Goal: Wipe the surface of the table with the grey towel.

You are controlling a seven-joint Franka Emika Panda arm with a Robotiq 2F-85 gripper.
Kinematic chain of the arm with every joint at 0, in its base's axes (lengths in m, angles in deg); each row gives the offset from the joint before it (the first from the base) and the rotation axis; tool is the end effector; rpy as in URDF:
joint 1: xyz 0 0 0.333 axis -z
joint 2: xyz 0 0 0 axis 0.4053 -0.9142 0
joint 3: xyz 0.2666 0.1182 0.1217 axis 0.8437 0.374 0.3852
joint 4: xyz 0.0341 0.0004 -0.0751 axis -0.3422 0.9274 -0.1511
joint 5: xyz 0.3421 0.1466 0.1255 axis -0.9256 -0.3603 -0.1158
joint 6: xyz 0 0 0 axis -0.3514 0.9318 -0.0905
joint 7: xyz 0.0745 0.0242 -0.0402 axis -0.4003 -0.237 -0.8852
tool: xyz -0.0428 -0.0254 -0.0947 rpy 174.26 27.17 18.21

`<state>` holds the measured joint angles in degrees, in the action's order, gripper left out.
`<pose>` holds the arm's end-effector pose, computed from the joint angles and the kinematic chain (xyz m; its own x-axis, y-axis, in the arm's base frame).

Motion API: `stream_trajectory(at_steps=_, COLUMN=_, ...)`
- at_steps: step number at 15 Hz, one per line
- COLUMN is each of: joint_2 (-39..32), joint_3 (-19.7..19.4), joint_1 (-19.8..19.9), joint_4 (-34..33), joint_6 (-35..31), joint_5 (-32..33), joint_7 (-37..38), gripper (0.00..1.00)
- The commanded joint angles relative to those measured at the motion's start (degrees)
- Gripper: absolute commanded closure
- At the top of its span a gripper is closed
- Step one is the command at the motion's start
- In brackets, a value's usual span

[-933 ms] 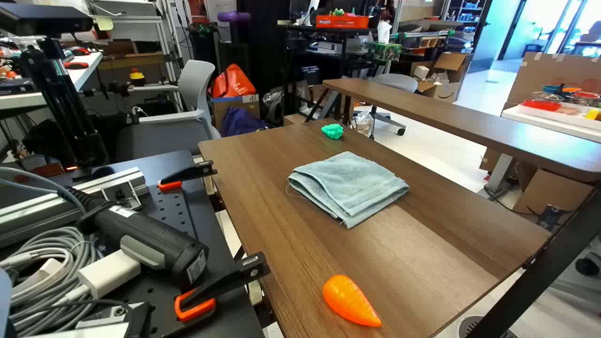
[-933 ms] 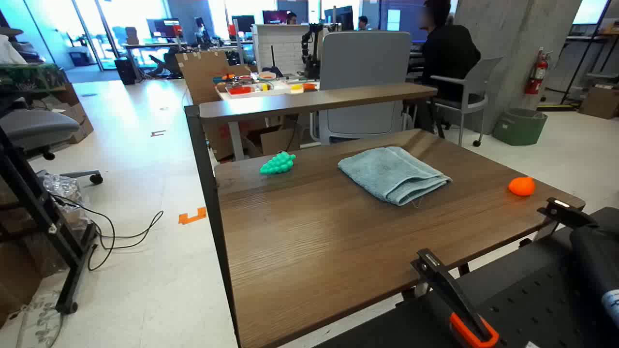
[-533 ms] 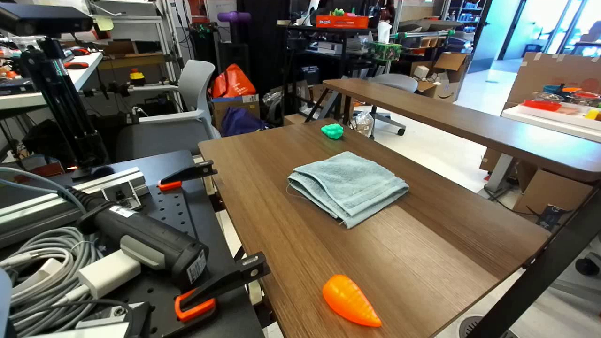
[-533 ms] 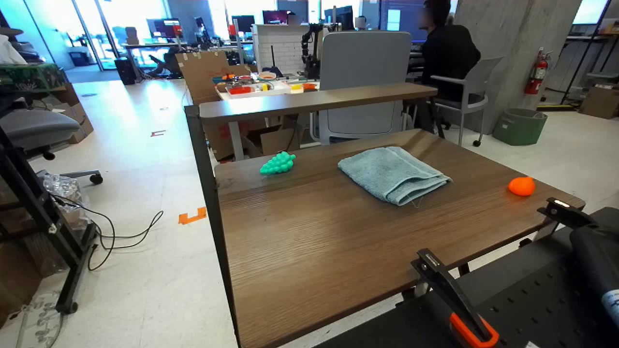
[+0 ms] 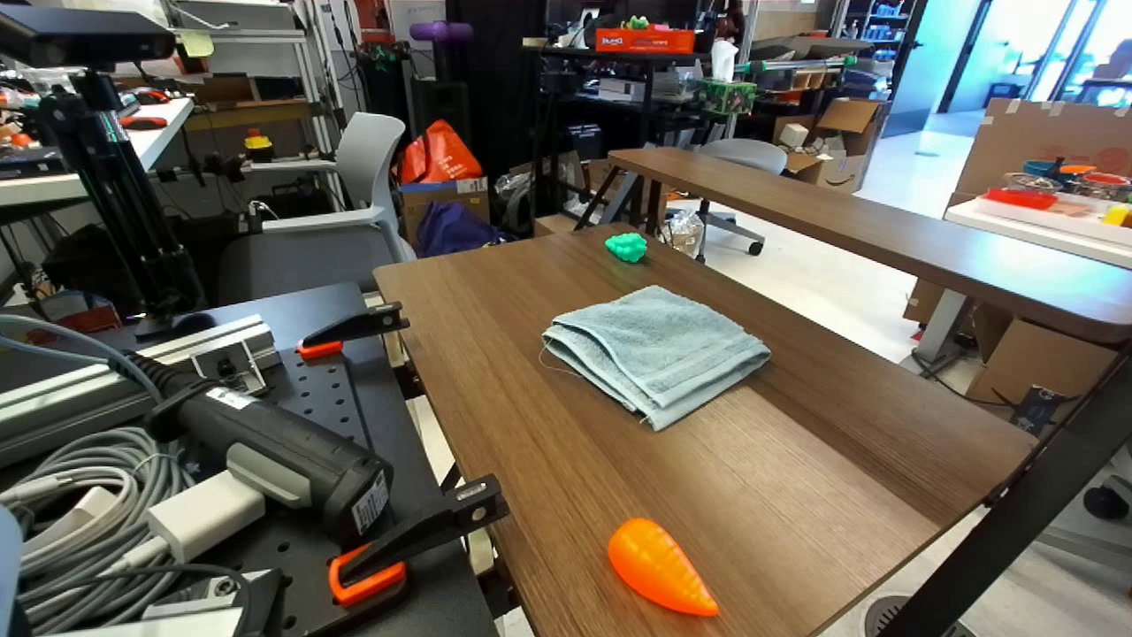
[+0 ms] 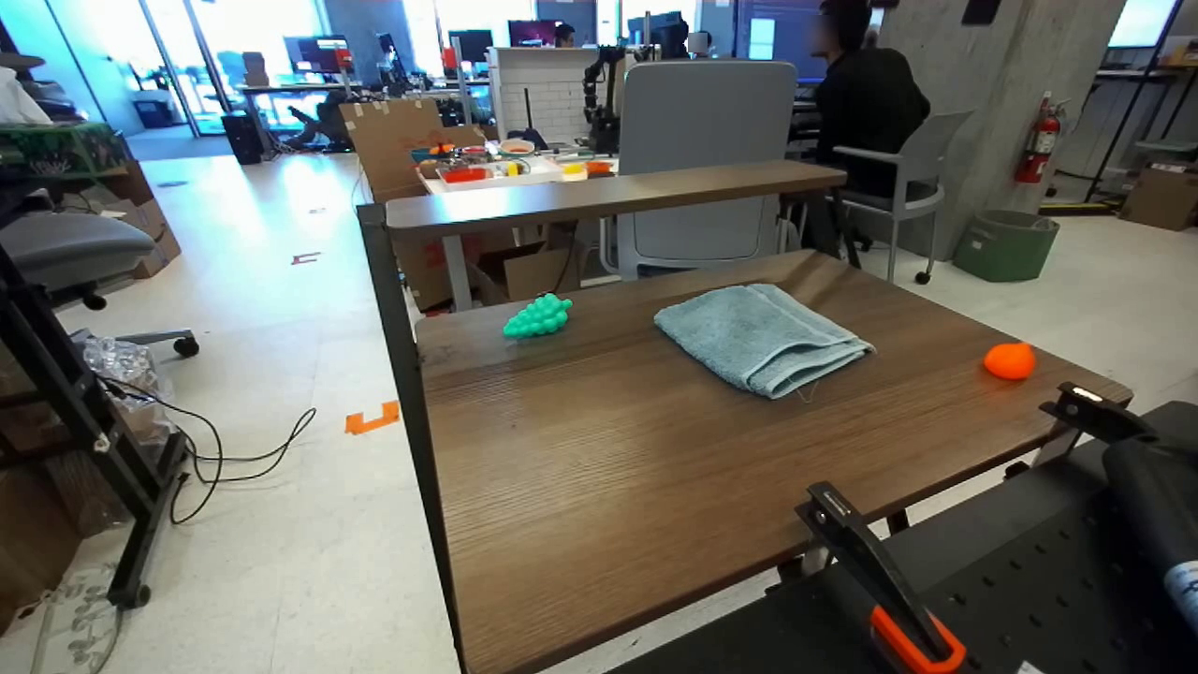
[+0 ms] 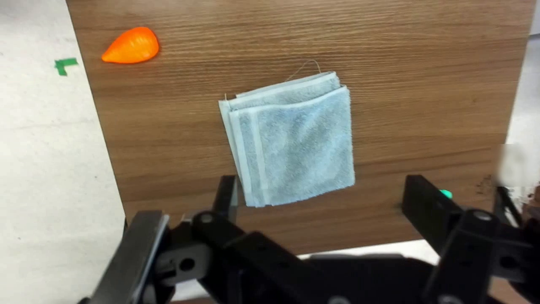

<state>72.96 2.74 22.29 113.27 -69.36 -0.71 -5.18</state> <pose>0.5053 -0.0427 0.4053 0.9988 -0.0373 0.0313 -0.0351 -0.9969 -0.0699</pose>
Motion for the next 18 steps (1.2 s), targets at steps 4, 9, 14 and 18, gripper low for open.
stream_trajectory(at_steps=4, joint_2=-25.43, joint_3=-0.55, joint_1=5.07, joint_4=-21.65, joint_6=10.64, joint_5=6.07, joint_7=8.18, gripper=0.0)
stream_trajectory(at_steps=9, joint_2=-25.91, joint_3=0.04, joint_1=5.96, joint_4=-20.23, joint_6=7.98, joint_5=5.23, joint_7=6.84, gripper=0.0)
stream_trajectory(at_steps=14, joint_2=-26.86, joint_3=1.87, joint_1=5.77, joint_4=-15.91, joint_6=0.23, joint_5=-0.01, joint_7=7.59, gripper=0.0)
stream_trajectory(at_steps=18, joint_2=-31.87, joint_3=2.4, joint_1=2.75, joint_4=-10.13, joint_6=-12.16, joint_5=3.47, joint_7=11.56, gripper=0.0)
